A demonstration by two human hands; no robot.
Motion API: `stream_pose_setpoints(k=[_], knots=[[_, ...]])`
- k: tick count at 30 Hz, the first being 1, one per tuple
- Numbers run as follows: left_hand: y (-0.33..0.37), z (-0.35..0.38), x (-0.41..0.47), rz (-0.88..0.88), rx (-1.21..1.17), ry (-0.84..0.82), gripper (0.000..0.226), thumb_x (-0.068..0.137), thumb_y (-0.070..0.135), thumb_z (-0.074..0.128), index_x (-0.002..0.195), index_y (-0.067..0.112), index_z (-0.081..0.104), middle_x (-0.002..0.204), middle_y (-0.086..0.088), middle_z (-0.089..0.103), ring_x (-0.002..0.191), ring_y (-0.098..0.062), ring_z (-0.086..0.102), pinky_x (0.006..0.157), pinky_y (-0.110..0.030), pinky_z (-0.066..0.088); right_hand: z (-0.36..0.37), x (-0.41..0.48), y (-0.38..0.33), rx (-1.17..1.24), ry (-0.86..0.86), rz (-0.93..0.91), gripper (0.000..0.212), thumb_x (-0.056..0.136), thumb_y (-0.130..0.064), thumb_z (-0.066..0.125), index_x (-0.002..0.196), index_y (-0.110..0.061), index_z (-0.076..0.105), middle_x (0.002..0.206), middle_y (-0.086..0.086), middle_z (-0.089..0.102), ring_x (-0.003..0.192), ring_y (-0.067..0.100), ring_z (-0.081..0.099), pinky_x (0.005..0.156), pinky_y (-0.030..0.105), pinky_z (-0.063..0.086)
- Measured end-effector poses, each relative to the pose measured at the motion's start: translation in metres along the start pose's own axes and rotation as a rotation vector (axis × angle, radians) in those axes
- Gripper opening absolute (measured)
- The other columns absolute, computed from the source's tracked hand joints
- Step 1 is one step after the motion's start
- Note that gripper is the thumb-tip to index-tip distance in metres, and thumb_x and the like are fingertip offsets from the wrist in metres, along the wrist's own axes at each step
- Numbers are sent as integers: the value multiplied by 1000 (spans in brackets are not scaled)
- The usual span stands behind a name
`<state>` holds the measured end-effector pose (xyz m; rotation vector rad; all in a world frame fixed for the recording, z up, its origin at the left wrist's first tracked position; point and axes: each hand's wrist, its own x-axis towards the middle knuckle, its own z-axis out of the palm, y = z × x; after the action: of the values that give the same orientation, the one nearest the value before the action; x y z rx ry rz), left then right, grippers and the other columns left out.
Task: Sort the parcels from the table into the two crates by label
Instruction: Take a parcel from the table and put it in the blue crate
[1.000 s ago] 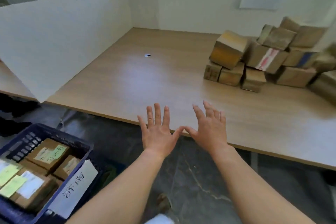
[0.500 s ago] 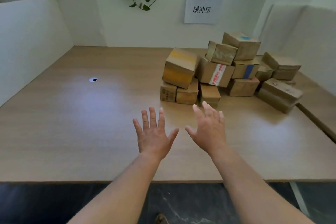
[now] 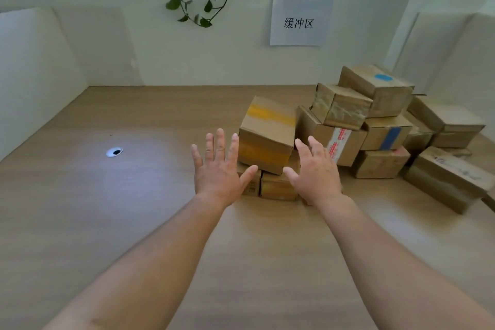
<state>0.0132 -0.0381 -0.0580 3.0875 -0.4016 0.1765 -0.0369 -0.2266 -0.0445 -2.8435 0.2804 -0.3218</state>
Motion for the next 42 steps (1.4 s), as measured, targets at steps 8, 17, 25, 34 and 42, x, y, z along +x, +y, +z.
stream_pose_setpoints(k=[8,17,25,34,42], knots=[[7,-9,111,50,-51,0,84,89,74,8,152,26,-18,159,-9,-26,147,-29,-21,118,-53,-10,13,82,14,74,-27,102,73,95,-50,49,153,-17,20,160,9,18,147,24,18,115,41,26],[22,2,166,-64,-382,-163,82,94,70,24,156,24,-3,163,-8,-7,150,-28,1,119,-48,14,31,141,17,388,-213,268,78,94,-55,48,151,-8,22,151,10,36,135,27,38,103,37,36],[19,3,152,-273,-735,-267,77,97,47,47,156,21,5,153,-10,36,137,-32,38,109,-42,36,33,138,11,509,-313,290,67,92,-52,55,141,-12,34,139,7,49,120,26,50,92,35,42],[11,-17,87,-377,-940,-223,82,84,30,67,152,28,21,141,-2,48,126,-28,48,104,-47,43,3,90,8,561,-337,214,75,83,-41,71,141,-13,31,133,6,52,117,27,53,97,42,47],[18,-26,18,-394,-945,-221,90,87,7,58,154,39,7,147,-9,32,125,-32,45,100,-50,47,-15,36,11,732,-382,191,90,88,-42,66,155,-16,11,156,6,30,138,28,37,109,42,39]])
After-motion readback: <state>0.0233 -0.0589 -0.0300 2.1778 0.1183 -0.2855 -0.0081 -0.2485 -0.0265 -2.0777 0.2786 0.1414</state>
